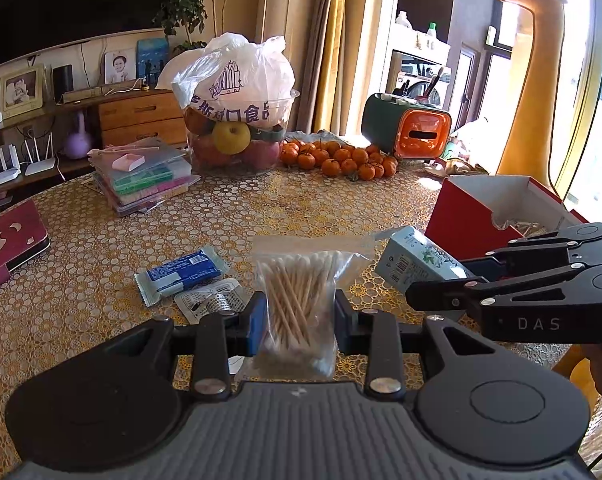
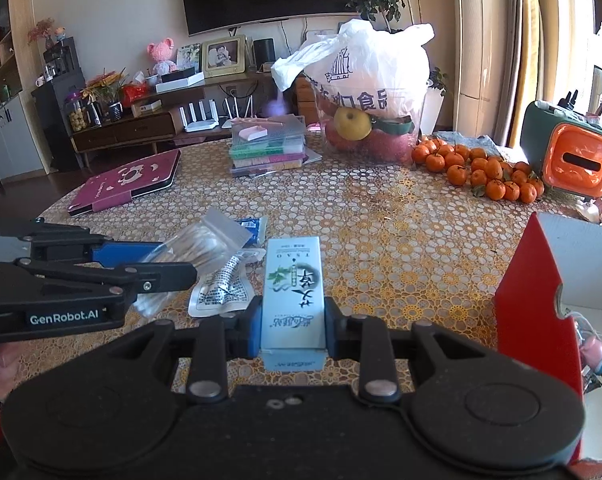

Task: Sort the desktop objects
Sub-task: 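Carry the cotton swab bag and white-green box with both grippers over the shoebox, then lower both items into the shoebox and open both grippers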

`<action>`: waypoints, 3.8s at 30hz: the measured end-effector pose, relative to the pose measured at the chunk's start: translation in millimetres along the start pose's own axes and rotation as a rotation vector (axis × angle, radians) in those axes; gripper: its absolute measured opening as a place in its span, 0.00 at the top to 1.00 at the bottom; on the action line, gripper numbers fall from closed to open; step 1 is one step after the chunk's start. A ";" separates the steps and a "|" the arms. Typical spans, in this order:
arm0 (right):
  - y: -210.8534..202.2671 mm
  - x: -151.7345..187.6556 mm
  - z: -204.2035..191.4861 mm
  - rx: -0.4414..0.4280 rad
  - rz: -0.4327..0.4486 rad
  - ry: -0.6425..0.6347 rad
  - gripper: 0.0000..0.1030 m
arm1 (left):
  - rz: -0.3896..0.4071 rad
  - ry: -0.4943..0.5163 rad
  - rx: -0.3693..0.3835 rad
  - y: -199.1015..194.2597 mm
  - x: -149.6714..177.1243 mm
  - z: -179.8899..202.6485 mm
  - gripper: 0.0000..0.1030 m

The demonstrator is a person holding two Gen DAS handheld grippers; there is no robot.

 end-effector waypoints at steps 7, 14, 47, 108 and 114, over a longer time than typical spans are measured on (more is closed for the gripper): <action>-30.0 9.4 3.0 0.006 0.010 0.003 0.72 | 0.003 0.003 0.009 -17.7 -1.2 22.8 0.68; -55.2 21.3 13.4 0.012 0.014 0.035 0.72 | -0.007 0.022 0.032 -23.9 -3.4 50.4 0.68; -148.8 66.9 118.0 0.181 0.056 0.149 0.72 | 0.001 0.160 0.238 -2.3 -39.1 189.2 0.68; -49.6 67.7 263.9 0.265 -0.222 0.207 0.72 | -0.287 0.321 0.131 187.4 -84.4 279.2 0.68; -42.3 64.0 265.4 0.232 -0.275 0.192 0.72 | -0.326 0.347 0.132 193.9 -83.9 283.4 0.68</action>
Point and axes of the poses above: each gripper's, at about its wrist camera, not at the fingertips, and y roughly the way its jaws point, z to its right, x to its underside, the point moved 1 cm from there along y, roughly the way its jaws point, and after that the axes turned 7 degrees about -z, right-handed, at the moved point
